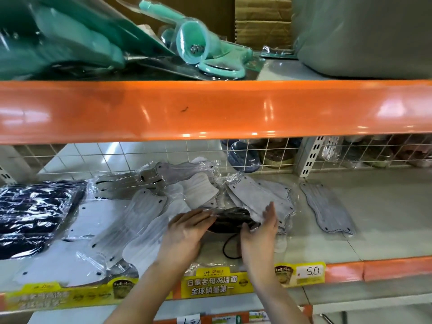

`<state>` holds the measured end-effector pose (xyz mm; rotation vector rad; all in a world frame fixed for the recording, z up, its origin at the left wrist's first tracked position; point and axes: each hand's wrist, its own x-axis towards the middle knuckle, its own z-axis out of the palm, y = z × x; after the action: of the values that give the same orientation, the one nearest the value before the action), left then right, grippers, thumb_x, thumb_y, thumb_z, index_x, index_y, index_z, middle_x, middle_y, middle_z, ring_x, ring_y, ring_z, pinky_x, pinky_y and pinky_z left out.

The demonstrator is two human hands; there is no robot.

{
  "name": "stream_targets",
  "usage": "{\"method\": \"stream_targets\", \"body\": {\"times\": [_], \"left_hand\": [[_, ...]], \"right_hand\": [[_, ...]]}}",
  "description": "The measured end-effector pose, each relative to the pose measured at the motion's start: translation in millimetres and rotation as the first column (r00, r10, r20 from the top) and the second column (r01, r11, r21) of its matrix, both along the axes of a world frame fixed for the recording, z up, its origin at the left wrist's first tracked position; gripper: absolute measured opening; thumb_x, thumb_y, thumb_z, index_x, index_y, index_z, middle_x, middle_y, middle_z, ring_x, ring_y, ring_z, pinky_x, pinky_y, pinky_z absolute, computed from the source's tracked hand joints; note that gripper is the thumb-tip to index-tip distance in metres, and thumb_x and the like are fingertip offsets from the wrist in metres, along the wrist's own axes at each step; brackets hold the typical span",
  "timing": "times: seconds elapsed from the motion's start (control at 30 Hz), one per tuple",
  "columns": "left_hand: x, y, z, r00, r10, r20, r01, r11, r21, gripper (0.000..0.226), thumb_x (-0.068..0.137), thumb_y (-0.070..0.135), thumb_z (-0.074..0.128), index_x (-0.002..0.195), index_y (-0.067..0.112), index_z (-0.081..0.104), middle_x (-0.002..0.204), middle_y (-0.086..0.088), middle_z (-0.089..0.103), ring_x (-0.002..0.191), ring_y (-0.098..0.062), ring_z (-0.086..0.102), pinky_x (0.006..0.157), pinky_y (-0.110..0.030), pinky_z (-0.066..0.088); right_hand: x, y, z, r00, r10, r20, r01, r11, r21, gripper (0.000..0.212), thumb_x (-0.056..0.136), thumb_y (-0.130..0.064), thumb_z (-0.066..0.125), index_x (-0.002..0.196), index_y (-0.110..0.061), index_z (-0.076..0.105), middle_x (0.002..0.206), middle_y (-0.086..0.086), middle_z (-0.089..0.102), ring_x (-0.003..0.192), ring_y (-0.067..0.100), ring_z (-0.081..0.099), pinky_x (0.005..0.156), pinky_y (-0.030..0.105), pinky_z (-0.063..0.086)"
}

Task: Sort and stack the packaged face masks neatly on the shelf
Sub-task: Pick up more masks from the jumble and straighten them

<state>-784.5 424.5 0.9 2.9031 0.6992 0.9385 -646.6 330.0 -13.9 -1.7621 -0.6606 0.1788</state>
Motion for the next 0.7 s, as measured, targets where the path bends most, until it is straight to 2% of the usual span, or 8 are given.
{"method": "stream_targets", "body": {"times": [0.07, 0.13, 0.23, 0.33, 0.4, 0.5, 0.57, 0.7], "left_hand": [[-11, 7, 5, 1.0, 0.013, 0.017, -0.013, 0.999, 0.033, 0.069, 0.035, -0.013, 0.076, 0.097, 0.017, 0.076, 0.103, 0.002, 0.073, 0.093, -0.02, 0.07, 0.074, -0.037, 0.056], [-22, 14, 8, 1.0, 0.012, 0.021, -0.013, 0.998, 0.055, 0.062, 0.041, -0.014, 0.073, 0.095, 0.016, 0.076, 0.102, 0.001, 0.073, 0.091, -0.021, 0.071, 0.074, -0.036, 0.056], [-38, 23, 10, 1.0, -0.001, 0.021, 0.001, 1.0, 0.022, 0.063, 0.044, -0.017, 0.077, 0.098, 0.016, 0.076, 0.103, 0.002, 0.073, 0.093, -0.018, 0.07, 0.078, -0.034, 0.056], [-57, 37, 6, 0.997, -0.07, 0.018, 0.07, 0.998, 0.003, 0.06, 0.046, -0.016, 0.081, 0.1, 0.01, 0.075, 0.107, -0.003, 0.072, 0.098, -0.02, 0.069, 0.082, -0.038, 0.057], [-72, 46, 4, 0.998, -0.06, 0.017, 0.06, 0.998, 0.007, 0.059, 0.046, -0.014, 0.082, 0.1, 0.008, 0.075, 0.106, -0.006, 0.072, 0.097, -0.022, 0.069, 0.082, -0.039, 0.057], [-93, 55, 3, 0.999, 0.027, 0.039, -0.03, 0.997, 0.072, 0.042, 0.065, -0.008, 0.055, 0.097, 0.01, 0.075, 0.103, -0.004, 0.073, 0.094, -0.022, 0.07, 0.081, -0.034, 0.054], [-108, 63, 3, 0.997, 0.061, 0.042, -0.065, 0.993, 0.097, 0.045, 0.069, -0.001, 0.04, 0.096, 0.009, 0.076, 0.101, -0.005, 0.073, 0.093, -0.023, 0.07, 0.08, -0.034, 0.055], [-141, 83, 4, 0.989, 0.112, 0.094, -0.122, 0.986, 0.114, 0.045, 0.071, 0.001, 0.037, 0.094, 0.007, 0.076, 0.099, -0.007, 0.073, 0.089, -0.024, 0.071, 0.076, -0.035, 0.056]], "right_hand": [[-1, -1, -1, 0.877, 0.024, 0.48, 0.003, 0.998, -0.056, 0.056, 0.087, -0.015, 0.064, 0.138, -0.005, 0.044, 0.142, 0.018, 0.042, 0.13, 0.033, 0.041, 0.101, 0.022, 0.041], [-5, 2, -6, 0.676, 0.208, 0.707, -0.064, 0.972, -0.225, 0.052, 0.089, -0.041, 0.054, 0.129, -0.008, 0.054, 0.134, 0.01, 0.054, 0.127, 0.026, 0.046, 0.109, 0.04, 0.035], [-18, 10, -12, 0.553, 0.432, 0.712, -0.164, 0.895, -0.415, 0.058, 0.075, -0.034, 0.073, 0.126, -0.011, 0.059, 0.128, 0.005, 0.06, 0.122, 0.021, 0.053, 0.108, 0.04, 0.039], [-36, 24, -16, 0.564, 0.48, 0.672, -0.227, 0.873, -0.432, 0.061, 0.064, -0.001, 0.074, 0.124, -0.01, 0.061, 0.122, 0.006, 0.063, 0.114, 0.024, 0.06, 0.099, 0.038, 0.048], [-47, 34, -12, 0.568, 0.48, 0.668, -0.239, 0.873, -0.424, 0.061, 0.062, 0.003, 0.073, 0.121, -0.01, 0.062, 0.118, 0.006, 0.065, 0.109, 0.025, 0.063, 0.092, 0.035, 0.052], [-66, 52, -7, 0.57, 0.5, 0.652, -0.252, 0.862, -0.441, 0.066, 0.055, 0.003, 0.077, 0.118, -0.01, 0.064, 0.118, 0.005, 0.066, 0.105, 0.024, 0.064, 0.084, 0.032, 0.055], [-82, 64, -5, 0.576, 0.513, 0.636, -0.264, 0.853, -0.449, 0.071, 0.049, 0.005, 0.076, 0.117, -0.01, 0.065, 0.118, 0.006, 0.066, 0.104, 0.024, 0.065, 0.084, 0.031, 0.054], [-117, 86, 0, 0.56, 0.481, 0.674, -0.255, 0.875, -0.413, 0.065, 0.05, 0.007, 0.076, 0.112, -0.009, 0.067, 0.115, 0.007, 0.065, 0.1, 0.023, 0.065, 0.083, 0.03, 0.054]]}}
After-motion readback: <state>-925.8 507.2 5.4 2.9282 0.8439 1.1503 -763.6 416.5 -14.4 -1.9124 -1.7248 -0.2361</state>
